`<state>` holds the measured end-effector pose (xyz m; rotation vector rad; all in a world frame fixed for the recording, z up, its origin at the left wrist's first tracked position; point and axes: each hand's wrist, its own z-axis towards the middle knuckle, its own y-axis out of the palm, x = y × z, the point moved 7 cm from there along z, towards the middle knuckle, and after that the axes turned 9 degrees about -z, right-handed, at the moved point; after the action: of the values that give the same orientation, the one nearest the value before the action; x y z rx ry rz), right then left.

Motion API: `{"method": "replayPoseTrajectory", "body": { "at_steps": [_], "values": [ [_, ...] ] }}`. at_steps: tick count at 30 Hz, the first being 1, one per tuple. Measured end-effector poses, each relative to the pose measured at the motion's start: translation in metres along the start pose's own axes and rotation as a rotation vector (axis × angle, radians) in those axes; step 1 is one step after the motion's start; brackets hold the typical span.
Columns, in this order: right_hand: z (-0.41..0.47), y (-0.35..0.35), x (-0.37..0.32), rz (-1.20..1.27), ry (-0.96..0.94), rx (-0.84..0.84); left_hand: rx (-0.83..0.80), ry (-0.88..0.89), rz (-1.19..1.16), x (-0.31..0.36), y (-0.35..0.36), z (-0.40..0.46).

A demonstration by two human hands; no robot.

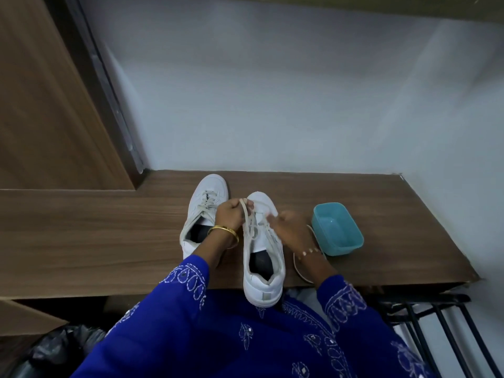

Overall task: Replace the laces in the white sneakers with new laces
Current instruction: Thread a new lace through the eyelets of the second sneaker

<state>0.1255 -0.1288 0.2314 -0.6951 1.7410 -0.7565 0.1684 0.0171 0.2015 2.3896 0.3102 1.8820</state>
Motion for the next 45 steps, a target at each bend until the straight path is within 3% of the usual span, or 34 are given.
{"method": "replayPoseTrajectory", "body": {
  "at_steps": [2, 5, 10, 13, 15, 17, 20, 24, 27, 35, 45],
  "values": [
    [-0.009, 0.023, 0.006, -0.323, -0.071, -0.086, 0.025, -0.042, -0.111, 0.003, -0.001, -0.001],
    [-0.020, 0.040, 0.006, -0.557, -0.135, -0.094, 0.050, -0.091, -0.237, 0.005, 0.000, -0.001],
    [-0.018, 0.044, 0.004, -0.605, -0.101, -0.091, -0.015, -0.103, -0.373, 0.035, 0.007, -0.001],
    [-0.016, 0.049, 0.003, -0.575, -0.082, -0.130, -0.172, -0.098, -0.625, 0.074, 0.021, -0.008],
    [-0.013, 0.051, 0.004, -0.542, -0.059, -0.156, -0.274, -0.061, -0.648, 0.099, 0.027, -0.012],
    [-0.013, 0.049, 0.004, -0.541, -0.058, -0.146, -0.318, -0.014, -0.492, 0.110, 0.024, -0.013],
    [-0.014, 0.045, 0.003, -0.551, -0.066, -0.121, -0.297, -0.102, -0.133, 0.087, 0.010, -0.011],
    [-0.014, 0.043, 0.003, -0.539, -0.076, -0.111, -0.306, -0.200, 0.706, 0.047, -0.010, -0.008],
    [-0.015, 0.044, 0.003, -0.539, -0.089, -0.108, -0.335, -0.062, 1.093, 0.034, -0.005, -0.008],
    [-0.016, 0.044, 0.003, -0.536, -0.095, -0.102, -0.181, 0.091, 1.222, 0.004, 0.027, -0.021],
    [-0.012, 0.046, 0.007, -0.519, -0.063, -0.139, 0.027, 0.149, 0.850, 0.018, 0.005, -0.021]
  ]
}}
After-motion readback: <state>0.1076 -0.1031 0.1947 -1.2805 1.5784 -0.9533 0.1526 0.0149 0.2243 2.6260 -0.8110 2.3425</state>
